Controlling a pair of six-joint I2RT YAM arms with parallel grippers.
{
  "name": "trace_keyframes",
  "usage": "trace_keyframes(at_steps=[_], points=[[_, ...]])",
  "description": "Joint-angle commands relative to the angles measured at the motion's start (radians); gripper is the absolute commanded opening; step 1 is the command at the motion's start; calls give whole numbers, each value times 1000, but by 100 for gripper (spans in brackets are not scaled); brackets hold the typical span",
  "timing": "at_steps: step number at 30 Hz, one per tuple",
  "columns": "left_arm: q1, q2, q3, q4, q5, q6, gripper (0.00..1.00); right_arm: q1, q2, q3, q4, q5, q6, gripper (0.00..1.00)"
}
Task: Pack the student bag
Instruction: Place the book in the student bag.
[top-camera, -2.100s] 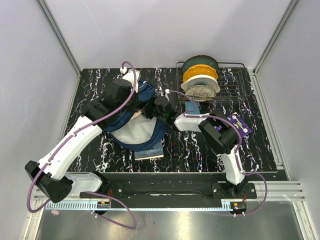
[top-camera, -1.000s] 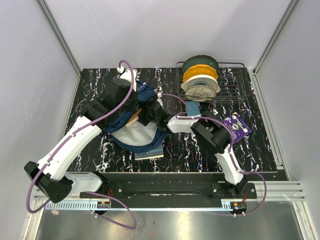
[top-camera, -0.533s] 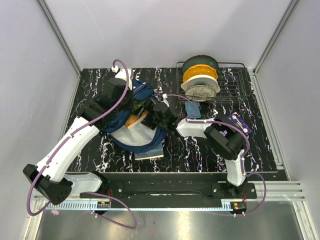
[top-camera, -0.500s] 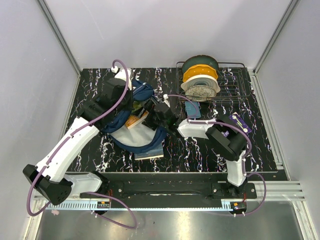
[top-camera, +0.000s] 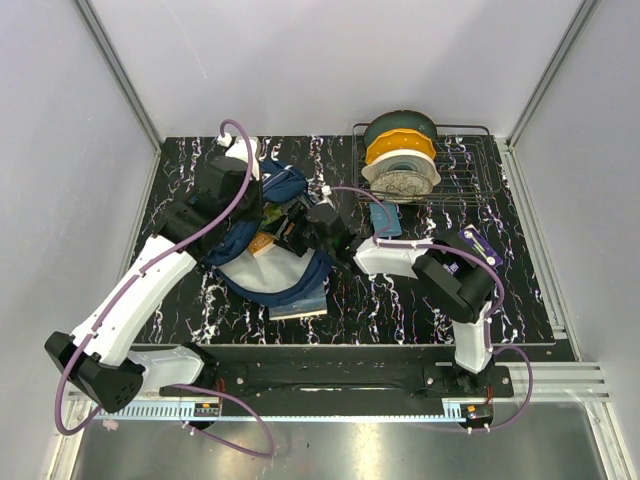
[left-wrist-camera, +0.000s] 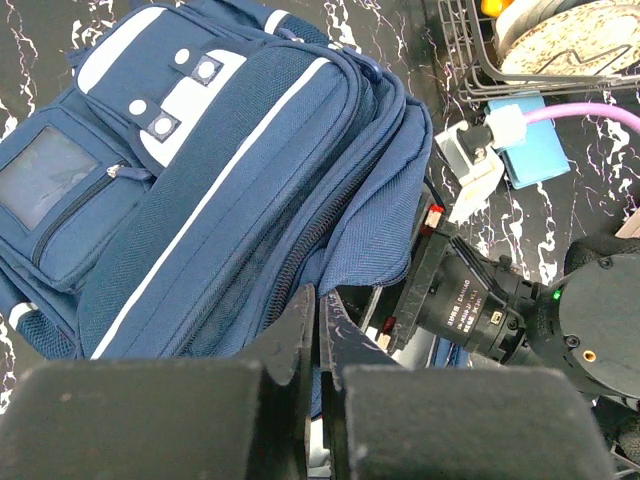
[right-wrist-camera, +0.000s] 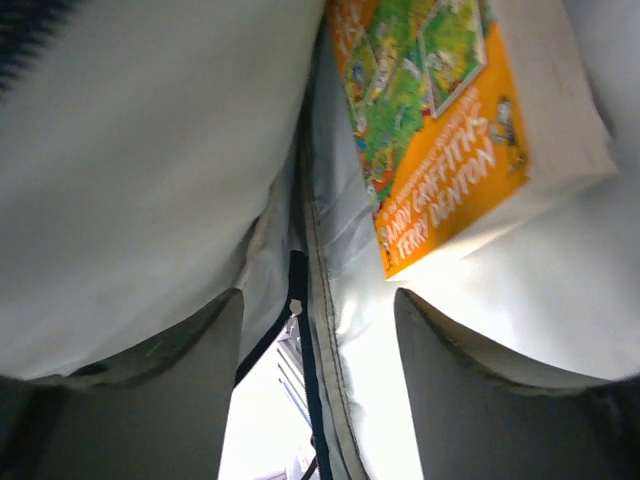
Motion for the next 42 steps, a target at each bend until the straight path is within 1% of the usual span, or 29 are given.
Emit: trace_keyframes(at_steps=[1,2,6,9,13,14,16,19,22,25,29,30,31,32,33,35,37,40,42], points=[[12,-52,27,119,-25,-1,0,8,-46,-10,-19,37,-10,62],[14,-52,28,123,-25,-1,0,8,-54,-23,-25,40,-15,56],[14,-57,28,143,-10,3,0,8,-54,-37,-59,51,-12,44],[14,-60,28,143,-10,8,0,8,-37,-20,-114,49,-12,35],[12,-70,20,146,4,19,0,8,-20,-1,-137,52,-10,26],[12,-72,17,152,15,22,0,6,-13,10,-148,75,-16,25],[12,-83,16,157,24,29,0,6,15,32,-171,82,-24,19],[12,-97,8,163,43,42,0,6,66,114,-204,83,-47,15],[12,-107,2,169,70,61,0,2,107,159,-191,97,-59,15],[12,-110,-6,169,75,68,0,-4,156,242,-244,94,-67,15],[14,-109,-12,175,72,71,0,-4,195,283,-244,68,-56,15],[14,-106,-13,175,64,69,0,-6,186,267,-216,71,-62,15],[14,-103,-13,171,44,66,0,-1,143,212,-156,80,-80,15],[14,-100,-13,168,40,66,0,-1,118,190,-149,113,-90,15],[14,-100,-15,168,38,66,0,-1,95,175,-157,123,-102,15],[14,-94,-13,166,36,62,0,-3,28,150,-232,161,-160,15],[14,-90,-9,168,43,63,0,-3,-37,87,-241,169,-188,15],[14,-92,-7,174,43,63,0,-1,-77,32,-252,167,-200,16],[15,-94,-6,174,44,62,0,0,-72,29,-270,164,-200,16]])
